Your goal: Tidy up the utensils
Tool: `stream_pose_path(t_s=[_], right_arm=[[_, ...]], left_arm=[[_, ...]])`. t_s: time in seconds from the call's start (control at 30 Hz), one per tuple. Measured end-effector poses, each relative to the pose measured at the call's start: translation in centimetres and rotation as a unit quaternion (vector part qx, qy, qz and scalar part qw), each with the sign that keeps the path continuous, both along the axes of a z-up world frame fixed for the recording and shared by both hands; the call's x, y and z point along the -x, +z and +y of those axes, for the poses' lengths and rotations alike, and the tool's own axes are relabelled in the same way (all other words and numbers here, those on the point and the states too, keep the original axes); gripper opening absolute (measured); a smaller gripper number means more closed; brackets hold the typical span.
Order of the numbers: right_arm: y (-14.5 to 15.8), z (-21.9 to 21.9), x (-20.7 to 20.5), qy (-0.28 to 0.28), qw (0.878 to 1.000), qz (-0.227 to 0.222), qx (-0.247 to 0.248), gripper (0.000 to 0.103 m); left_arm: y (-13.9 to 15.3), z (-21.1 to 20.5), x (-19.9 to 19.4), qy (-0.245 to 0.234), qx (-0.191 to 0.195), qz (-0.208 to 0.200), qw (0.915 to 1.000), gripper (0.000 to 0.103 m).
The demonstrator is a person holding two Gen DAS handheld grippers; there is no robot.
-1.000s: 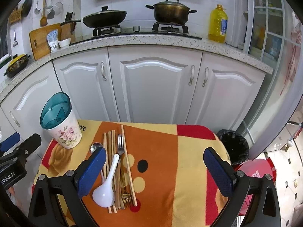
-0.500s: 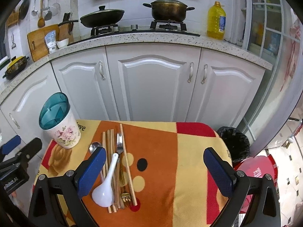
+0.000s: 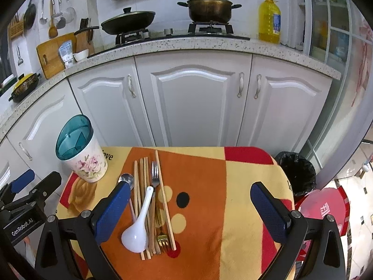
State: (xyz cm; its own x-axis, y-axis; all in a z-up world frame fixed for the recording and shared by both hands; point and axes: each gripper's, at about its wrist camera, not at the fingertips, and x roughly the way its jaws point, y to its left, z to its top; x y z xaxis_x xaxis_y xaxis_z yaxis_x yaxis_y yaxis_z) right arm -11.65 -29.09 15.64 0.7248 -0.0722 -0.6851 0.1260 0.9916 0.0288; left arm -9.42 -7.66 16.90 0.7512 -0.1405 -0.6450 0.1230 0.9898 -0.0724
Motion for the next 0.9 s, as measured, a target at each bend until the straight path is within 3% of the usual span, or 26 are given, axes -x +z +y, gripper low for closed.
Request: stream_pose_path(t_s=[0.33,0.9], right_arm=[[-0.63,0.27,0.13,0.027,1.0,0.005,-0.013,0.103],[-0.8,0.22,-0.19,0.027,1.0,0.004,-0.001,0.103]], left_arm=[[-0.41,-0.02,0.08,0.001,-0.005,-0.001,1.0,0.095],[-0.81,-0.54,0.01,0.0,-0.01,0.003,0.9999,0.095]])
